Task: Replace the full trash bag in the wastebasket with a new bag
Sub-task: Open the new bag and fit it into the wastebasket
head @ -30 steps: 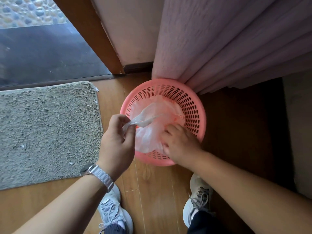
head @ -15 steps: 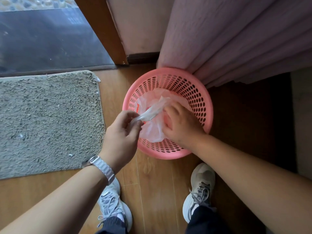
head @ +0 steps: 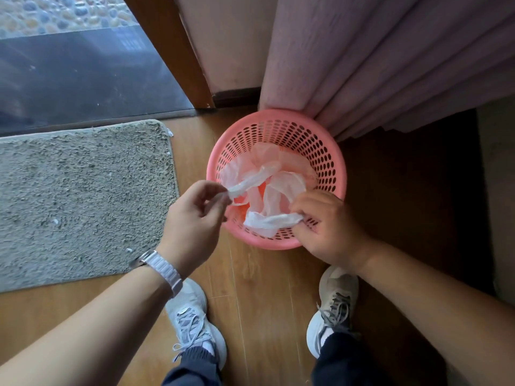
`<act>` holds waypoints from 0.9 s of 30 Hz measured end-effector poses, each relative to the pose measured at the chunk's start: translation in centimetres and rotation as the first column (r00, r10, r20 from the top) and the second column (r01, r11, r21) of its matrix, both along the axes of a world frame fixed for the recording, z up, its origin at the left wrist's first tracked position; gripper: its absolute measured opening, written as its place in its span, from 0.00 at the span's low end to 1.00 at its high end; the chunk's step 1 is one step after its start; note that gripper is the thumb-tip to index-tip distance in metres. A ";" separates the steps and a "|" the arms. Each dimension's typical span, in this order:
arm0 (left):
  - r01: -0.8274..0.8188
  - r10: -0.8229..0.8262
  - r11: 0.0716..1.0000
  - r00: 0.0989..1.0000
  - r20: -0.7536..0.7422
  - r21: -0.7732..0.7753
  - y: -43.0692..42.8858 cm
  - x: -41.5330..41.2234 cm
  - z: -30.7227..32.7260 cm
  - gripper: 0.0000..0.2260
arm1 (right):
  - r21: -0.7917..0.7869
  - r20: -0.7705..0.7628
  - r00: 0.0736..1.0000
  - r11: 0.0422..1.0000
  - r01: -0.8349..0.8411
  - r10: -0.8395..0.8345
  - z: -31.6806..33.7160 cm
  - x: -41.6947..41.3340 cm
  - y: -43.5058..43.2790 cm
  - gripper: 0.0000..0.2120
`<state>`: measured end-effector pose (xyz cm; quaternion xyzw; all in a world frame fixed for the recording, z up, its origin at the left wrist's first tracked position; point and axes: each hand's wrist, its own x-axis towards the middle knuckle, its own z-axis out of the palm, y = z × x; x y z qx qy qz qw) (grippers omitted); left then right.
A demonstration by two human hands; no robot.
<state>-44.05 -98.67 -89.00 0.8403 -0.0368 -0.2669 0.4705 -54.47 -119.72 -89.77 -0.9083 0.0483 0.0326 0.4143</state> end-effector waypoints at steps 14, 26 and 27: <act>-0.133 0.076 0.918 0.984 0.163 0.373 6.0 1.1 -0.9 0.01 | -0.476 -0.555 0.823 0.857 -0.195 -0.122 1.1 -10.4 -9.8 0.05; 0.373 -0.618 0.786 0.459 0.638 0.493 1.4 -3.5 0.0 0.07 | -0.394 -0.068 0.997 0.919 0.008 -0.038 3.0 -5.2 -1.4 0.15; 0.439 -0.667 0.742 0.408 0.624 0.506 1.2 -3.7 -0.3 0.07 | -0.391 -0.102 0.994 0.920 -0.015 -0.027 2.6 -4.6 -0.6 0.17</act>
